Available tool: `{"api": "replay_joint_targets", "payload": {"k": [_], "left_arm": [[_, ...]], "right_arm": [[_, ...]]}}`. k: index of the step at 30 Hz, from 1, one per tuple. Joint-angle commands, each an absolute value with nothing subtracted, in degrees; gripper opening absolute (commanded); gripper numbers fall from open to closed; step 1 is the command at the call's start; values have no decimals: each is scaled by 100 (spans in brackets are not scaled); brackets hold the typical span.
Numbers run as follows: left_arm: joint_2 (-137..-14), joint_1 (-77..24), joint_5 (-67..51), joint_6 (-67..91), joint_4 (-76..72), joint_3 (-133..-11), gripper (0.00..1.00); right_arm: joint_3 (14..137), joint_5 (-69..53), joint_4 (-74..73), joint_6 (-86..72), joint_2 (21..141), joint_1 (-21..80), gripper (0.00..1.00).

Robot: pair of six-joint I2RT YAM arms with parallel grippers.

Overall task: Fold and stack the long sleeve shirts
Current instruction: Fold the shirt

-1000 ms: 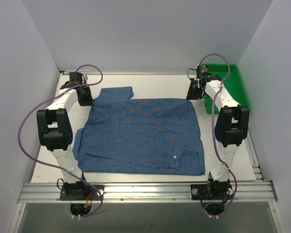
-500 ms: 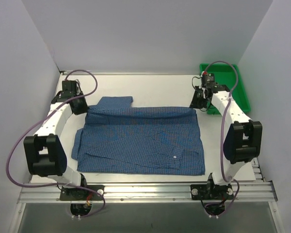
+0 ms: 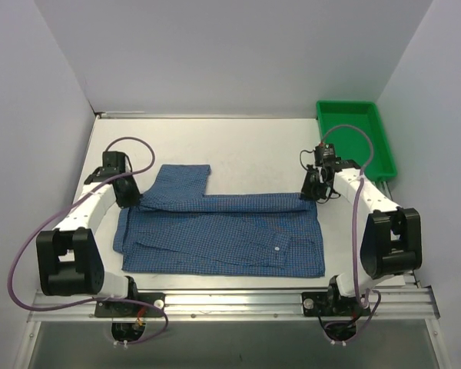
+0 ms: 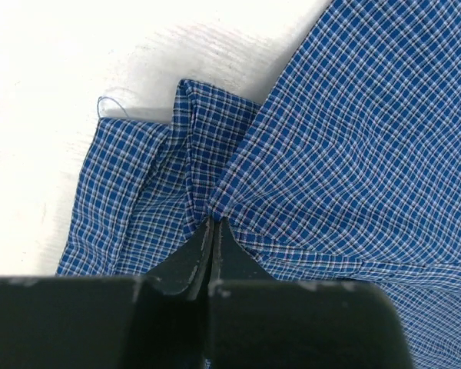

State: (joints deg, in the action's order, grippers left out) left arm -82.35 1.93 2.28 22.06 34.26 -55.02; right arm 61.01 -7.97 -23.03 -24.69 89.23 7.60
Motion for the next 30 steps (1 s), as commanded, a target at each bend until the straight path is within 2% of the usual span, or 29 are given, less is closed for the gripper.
{"api": "replay_joint_targets", "payload": {"k": [1, 11, 14, 15, 17, 18, 19, 22, 24, 26, 30], "left_arm": [[-7761, 176, 474, 2180, 3366, -5502, 0], [-7839, 167, 685, 2425, 3515, -5133, 2], [-8015, 158, 756, 2557, 3656, -5124, 8], [-8007, 158, 712, 2566, 3674, -5124, 15], [-7946, 167, 660, 2610, 3674, -5133, 24], [-7824, 158, 624, 2610, 3683, -5133, 36], [-7744, 167, 607, 2619, 3700, -5133, 56], [-7384, 167, 563, 2602, 3849, -5177, 95], [-7129, 167, 528, 2619, 3850, -5220, 97], [-7093, 167, 370, 2654, 3832, -5334, 97], [-7662, 62, 203, 2628, 3604, -5791, 97]], "right_arm": [[5854, -519, -2224, -2628, 8473, 817, 0], [5291, -431, -2022, -2742, 8340, 958, 0], [5212, -369, -1978, -2769, 8428, 1089, 3], [5212, -360, -1978, -2769, 8437, 1133, 9], [5177, -343, -1978, -2769, 8403, 1230, 20], [5168, -343, -1995, -2760, 8368, 1265, 29], [5159, -334, -2021, -2734, 8332, 1300, 33], [5212, -220, -2223, -2628, 8095, 1511, 45], [5282, -167, -2329, -2514, 7893, 1643, 53], [5300, -245, -2338, -2426, 7709, 1705, 56], [5414, -246, -2320, -2259, 7585, 1959, 63]]}}
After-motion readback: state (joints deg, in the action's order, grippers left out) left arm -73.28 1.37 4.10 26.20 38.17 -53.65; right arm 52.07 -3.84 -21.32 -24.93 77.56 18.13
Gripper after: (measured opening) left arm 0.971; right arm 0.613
